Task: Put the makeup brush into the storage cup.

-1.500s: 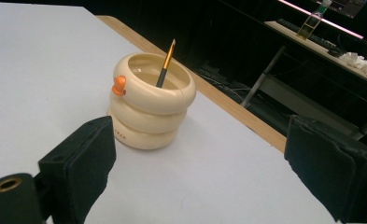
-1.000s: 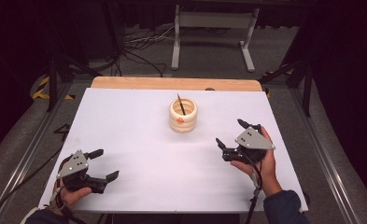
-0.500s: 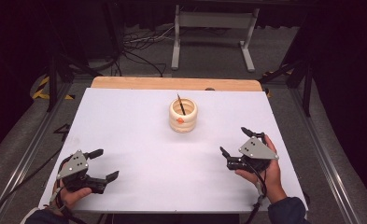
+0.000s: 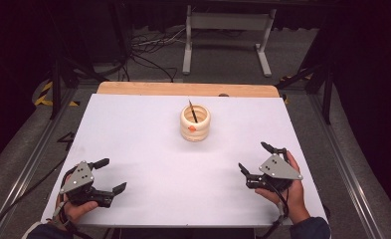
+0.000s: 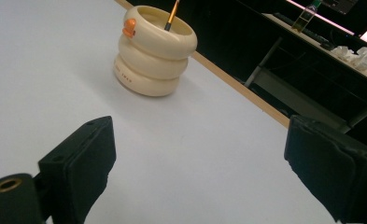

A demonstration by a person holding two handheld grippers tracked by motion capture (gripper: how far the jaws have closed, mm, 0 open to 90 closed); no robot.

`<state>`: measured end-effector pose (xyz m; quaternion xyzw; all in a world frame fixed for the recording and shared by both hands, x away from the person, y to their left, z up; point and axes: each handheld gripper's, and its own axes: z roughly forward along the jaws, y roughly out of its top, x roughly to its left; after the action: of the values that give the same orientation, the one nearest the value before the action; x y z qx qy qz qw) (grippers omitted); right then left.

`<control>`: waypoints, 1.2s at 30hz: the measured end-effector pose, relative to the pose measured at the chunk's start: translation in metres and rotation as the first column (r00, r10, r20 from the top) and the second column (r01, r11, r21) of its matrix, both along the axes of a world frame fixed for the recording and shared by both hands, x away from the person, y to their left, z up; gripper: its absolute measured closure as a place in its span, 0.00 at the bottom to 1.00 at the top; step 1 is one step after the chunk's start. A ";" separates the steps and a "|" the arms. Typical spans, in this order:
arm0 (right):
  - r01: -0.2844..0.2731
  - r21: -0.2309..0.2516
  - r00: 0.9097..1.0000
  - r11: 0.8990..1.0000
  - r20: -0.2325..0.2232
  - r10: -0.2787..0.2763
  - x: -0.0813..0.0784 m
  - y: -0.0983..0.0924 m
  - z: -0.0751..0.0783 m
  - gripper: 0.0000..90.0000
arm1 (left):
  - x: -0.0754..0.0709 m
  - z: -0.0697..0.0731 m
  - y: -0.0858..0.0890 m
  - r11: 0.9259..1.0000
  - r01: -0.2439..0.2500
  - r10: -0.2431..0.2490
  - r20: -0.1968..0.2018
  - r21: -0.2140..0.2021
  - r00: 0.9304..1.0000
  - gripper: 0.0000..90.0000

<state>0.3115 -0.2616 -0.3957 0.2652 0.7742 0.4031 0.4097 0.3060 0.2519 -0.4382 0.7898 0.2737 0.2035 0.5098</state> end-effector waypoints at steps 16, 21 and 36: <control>0.047 -0.005 0.999 0.999 0.008 -0.047 -0.015 -0.019 -0.018 0.11 | -0.001 0.000 -0.001 1.000 0.004 -0.005 0.026 0.023 1.000 0.05; 0.076 0.026 0.997 0.997 -0.007 -0.076 -0.021 -0.030 -0.023 0.11 | 0.001 0.000 0.000 0.999 0.009 -0.010 0.023 0.031 1.000 0.05; 0.142 0.048 0.985 0.989 -0.104 -0.136 -0.041 -0.055 -0.046 0.10 | 0.008 0.002 -0.007 0.999 0.038 -0.039 0.033 0.034 0.999 0.04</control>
<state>0.2703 -0.3161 -0.4413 0.3498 0.7619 0.3811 0.3898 0.3135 0.2445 -0.4359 0.7999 0.2464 0.2112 0.5048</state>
